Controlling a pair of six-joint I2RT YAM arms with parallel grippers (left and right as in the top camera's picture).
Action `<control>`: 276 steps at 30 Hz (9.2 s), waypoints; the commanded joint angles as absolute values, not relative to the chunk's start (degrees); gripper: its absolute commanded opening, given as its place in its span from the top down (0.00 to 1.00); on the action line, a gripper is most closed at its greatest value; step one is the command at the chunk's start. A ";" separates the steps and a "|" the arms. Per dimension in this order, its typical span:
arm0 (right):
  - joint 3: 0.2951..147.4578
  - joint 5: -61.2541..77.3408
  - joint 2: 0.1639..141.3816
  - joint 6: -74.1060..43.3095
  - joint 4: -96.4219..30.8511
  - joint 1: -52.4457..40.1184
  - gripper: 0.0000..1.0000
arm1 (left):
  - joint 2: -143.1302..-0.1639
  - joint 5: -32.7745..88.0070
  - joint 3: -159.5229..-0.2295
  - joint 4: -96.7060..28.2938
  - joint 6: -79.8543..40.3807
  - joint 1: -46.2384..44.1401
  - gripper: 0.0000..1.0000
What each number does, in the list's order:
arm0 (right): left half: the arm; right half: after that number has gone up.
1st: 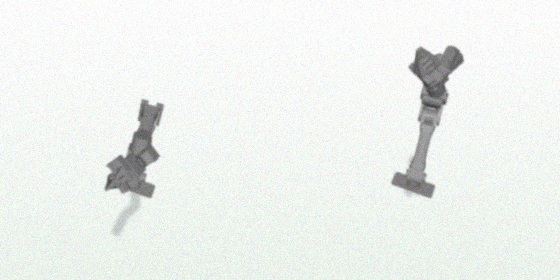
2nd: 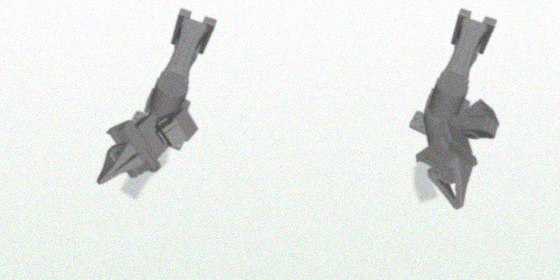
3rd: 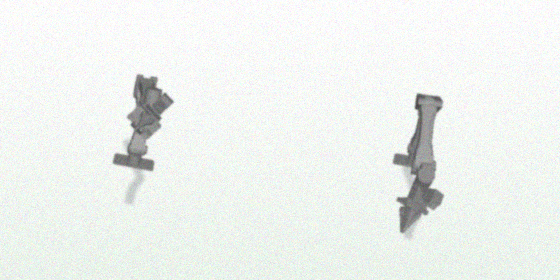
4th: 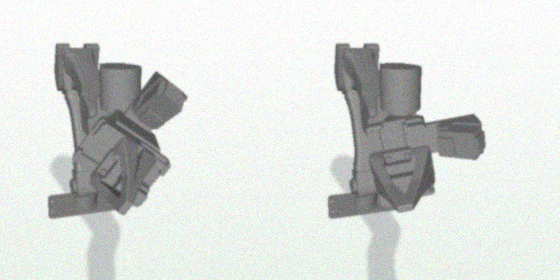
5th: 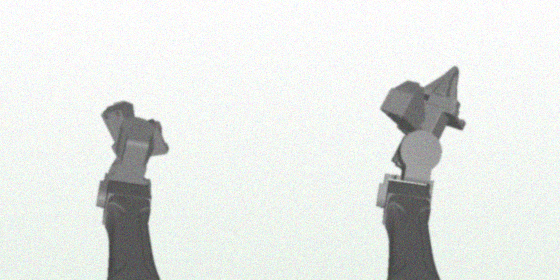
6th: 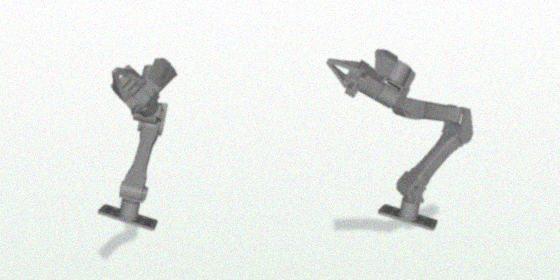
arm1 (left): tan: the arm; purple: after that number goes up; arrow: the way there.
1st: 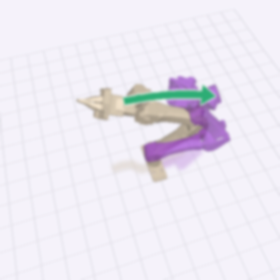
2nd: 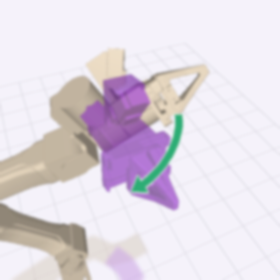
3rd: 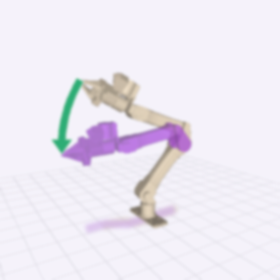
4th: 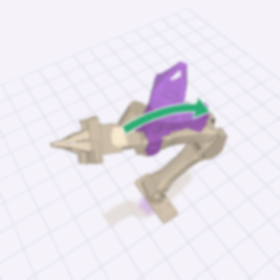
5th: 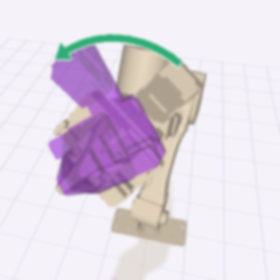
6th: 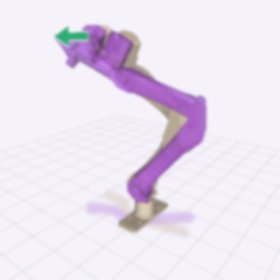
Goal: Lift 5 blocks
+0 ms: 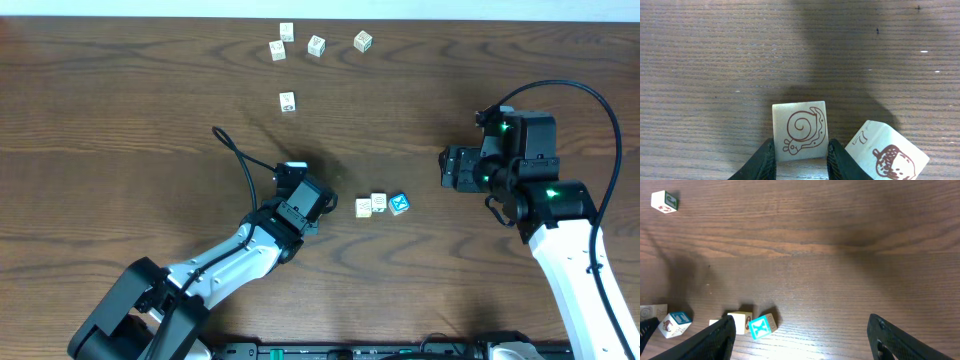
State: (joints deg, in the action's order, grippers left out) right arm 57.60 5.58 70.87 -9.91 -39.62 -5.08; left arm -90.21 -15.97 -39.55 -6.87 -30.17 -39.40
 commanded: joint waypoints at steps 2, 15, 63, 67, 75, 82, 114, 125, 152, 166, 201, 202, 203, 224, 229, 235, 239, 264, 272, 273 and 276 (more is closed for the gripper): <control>58.39 5.85 70.89 -8.78 -39.64 -4.49 0.19 | -90.06 -12.40 -38.22 -7.55 -28.77 -40.21 0.93; 58.39 5.85 70.89 -8.67 -39.64 -4.49 0.19 | -89.52 -12.43 -38.22 -8.01 -28.14 -45.60 0.93; 58.37 5.87 70.94 -8.67 -39.90 -4.49 0.19 | -88.66 -9.58 -38.24 -4.19 -28.36 -45.84 0.53; 58.37 5.87 70.94 -8.67 -39.92 -4.49 0.19 | -88.60 -9.65 -38.24 -4.19 -28.36 -45.84 0.52; 58.37 5.87 71.26 -8.67 -39.90 -4.49 0.19 | -83.92 -9.78 -38.26 -4.25 -28.21 -45.82 0.53; 58.37 5.89 71.26 -8.73 -39.86 -4.49 0.64 | -73.84 -15.97 -38.26 -8.49 -28.14 -45.82 0.59; 36.47 20.03 84.82 -10.59 -17.63 -7.73 0.99 | -80.88 -21.45 -36.58 -13.52 -36.14 -38.04 0.93; 36.69 24.10 90.65 -10.22 -11.77 -10.44 0.99 | -80.93 -20.12 -36.58 -12.34 -36.12 -38.04 0.93; 36.69 26.02 90.65 -10.24 -10.48 -14.04 0.99 | -80.93 -16.93 -36.58 -12.38 -37.23 -38.06 0.93; 36.69 27.29 90.65 -10.20 -10.07 -15.44 0.99 | -80.93 -12.32 -36.58 -12.40 -39.16 -38.11 0.93; 40.49 21.93 90.65 -12.82 -11.38 -14.98 0.99 | -81.34 -14.63 -36.58 -14.76 -40.80 -38.04 0.92; 41.01 21.87 90.65 -12.80 -12.27 -15.05 0.99 | -81.34 -14.63 -36.58 -14.76 -40.80 -38.04 0.93; 41.36 21.80 90.65 -12.67 -12.62 -15.05 0.99 | -81.34 -14.63 -36.58 -14.76 -40.80 -38.04 0.93; 51.37 19.79 97.97 -10.55 -7.27 -17.23 0.99 | -81.34 -14.66 -36.58 -14.74 -40.80 -38.04 0.93; 55.37 19.97 103.46 -11.00 -7.25 -20.86 0.99 | -81.34 -14.66 -36.58 -14.74 -40.82 -38.04 0.93; 57.67 19.53 105.38 -12.40 -7.27 -23.75 0.99 | -81.34 -14.66 -36.58 -14.74 -40.82 -38.04 0.93; 57.67 19.55 105.38 -13.26 -9.47 -24.16 0.99 | -81.34 -14.66 -36.58 -14.74 -40.82 -38.04 0.93; 57.65 19.77 105.38 -12.99 -14.83 -28.56 0.99 | -81.34 -14.63 -36.58 -14.76 -40.82 -38.04 0.92; 57.65 19.70 105.38 -12.56 -15.09 -28.56 0.99 | -81.34 -14.66 -36.58 -14.76 -40.82 -38.04 0.93; 57.65 19.70 105.38 -12.56 -15.00 -28.56 0.99 | -81.34 -14.66 -36.58 -14.76 -40.82 -38.04 0.93; 57.65 19.75 105.38 -12.58 -14.83 -28.56 0.99 | -81.34 -14.66 -36.58 -14.76 -40.82 -38.04 0.93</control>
